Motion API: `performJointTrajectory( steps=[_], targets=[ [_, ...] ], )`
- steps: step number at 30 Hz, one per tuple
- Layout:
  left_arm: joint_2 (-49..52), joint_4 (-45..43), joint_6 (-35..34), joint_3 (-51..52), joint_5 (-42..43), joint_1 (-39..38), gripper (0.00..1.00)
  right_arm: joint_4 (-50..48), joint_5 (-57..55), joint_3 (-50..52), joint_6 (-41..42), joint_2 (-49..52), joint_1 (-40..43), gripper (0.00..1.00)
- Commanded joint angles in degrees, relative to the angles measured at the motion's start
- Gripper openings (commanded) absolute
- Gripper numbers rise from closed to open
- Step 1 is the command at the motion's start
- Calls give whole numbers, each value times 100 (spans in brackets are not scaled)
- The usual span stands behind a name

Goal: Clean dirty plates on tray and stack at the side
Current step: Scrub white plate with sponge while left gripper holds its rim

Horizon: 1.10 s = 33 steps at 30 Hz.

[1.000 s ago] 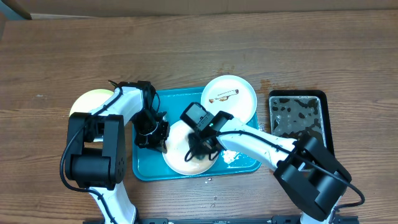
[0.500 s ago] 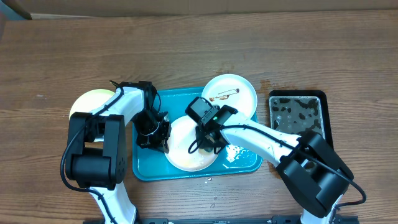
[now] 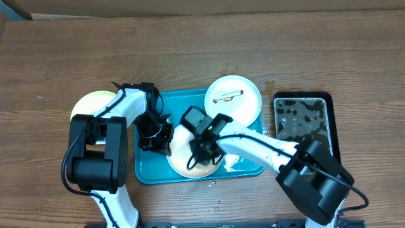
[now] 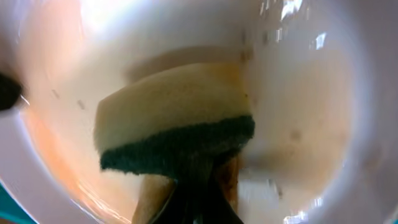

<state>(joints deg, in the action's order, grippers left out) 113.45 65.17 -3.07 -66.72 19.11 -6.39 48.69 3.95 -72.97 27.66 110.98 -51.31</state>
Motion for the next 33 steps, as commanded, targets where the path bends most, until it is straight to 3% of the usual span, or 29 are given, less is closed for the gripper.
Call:
performJointTrajectory(
  steps=[1, 5, 9, 12, 17, 23, 33],
  targets=[
    [162, -160, -39, 149, -551, -7, 4, 426, -1001, 52, 286, 133, -11, 4],
    [162, -157, -37, 149, -553, -7, 4, 638, -1923, 52, 1040, 133, 243, 4],
    [162, -157, -37, 149, -553, -7, 4, 101, -1812, 52, 1115, 133, 566, 4],
    [162, -157, -39, 149, -551, -7, 4, -476, -1329, 52, 892, 133, 726, 4],
    [162, -164, -39, 149, -553, -7, 4, -1276, 341, 52, -175, 133, 717, 4],
    [162, -164, -39, 149, -551, -7, 4, -874, 1058, 52, -719, 133, 391, 4],
    [-87, -168, -37, 111, -557, 15, 4, -179, 55, 50, -170, -525, 579, 4]
  ],
)
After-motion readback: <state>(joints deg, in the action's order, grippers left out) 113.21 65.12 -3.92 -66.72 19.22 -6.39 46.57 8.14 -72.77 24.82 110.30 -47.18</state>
